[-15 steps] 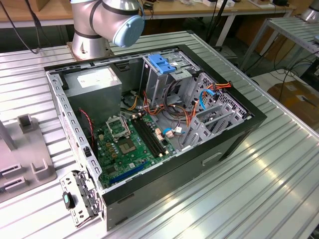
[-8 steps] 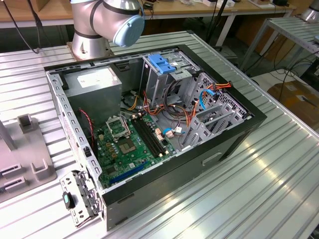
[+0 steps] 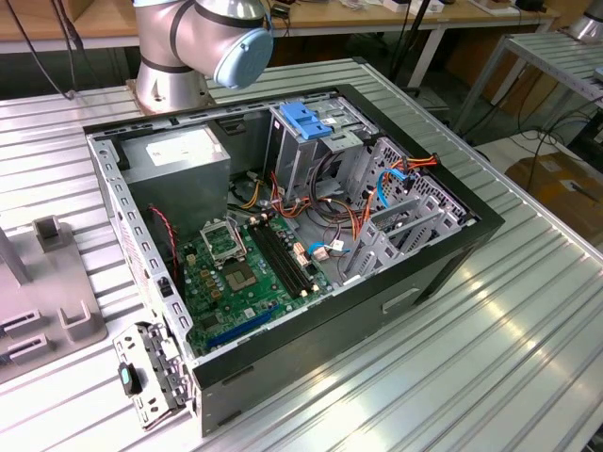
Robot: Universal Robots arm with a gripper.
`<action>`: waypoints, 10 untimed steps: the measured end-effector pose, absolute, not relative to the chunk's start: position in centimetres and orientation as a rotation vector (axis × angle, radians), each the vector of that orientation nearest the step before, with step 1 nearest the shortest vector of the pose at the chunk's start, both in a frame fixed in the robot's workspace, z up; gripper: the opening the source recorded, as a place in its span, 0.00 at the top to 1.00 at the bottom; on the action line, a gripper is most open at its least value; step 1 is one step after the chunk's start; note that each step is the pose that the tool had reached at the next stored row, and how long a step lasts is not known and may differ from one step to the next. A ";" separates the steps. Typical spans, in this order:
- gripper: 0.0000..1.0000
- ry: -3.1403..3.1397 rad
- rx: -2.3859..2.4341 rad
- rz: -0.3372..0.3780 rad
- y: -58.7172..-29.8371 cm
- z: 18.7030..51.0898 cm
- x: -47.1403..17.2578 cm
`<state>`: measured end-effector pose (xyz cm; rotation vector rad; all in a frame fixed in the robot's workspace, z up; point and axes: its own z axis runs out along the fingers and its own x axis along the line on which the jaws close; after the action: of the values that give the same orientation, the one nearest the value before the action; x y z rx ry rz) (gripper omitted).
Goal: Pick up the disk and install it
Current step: 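Pick up the disk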
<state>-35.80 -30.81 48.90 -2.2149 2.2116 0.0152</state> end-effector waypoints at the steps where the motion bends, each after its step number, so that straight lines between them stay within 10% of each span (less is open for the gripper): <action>1: 0.65 2.212 -2.215 0.015 -30.8 48.9 -35.8; 10: 0.65 2.212 -2.215 0.015 -30.8 48.9 -34.2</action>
<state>-34.24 -30.81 48.94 -2.2151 2.2117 0.0153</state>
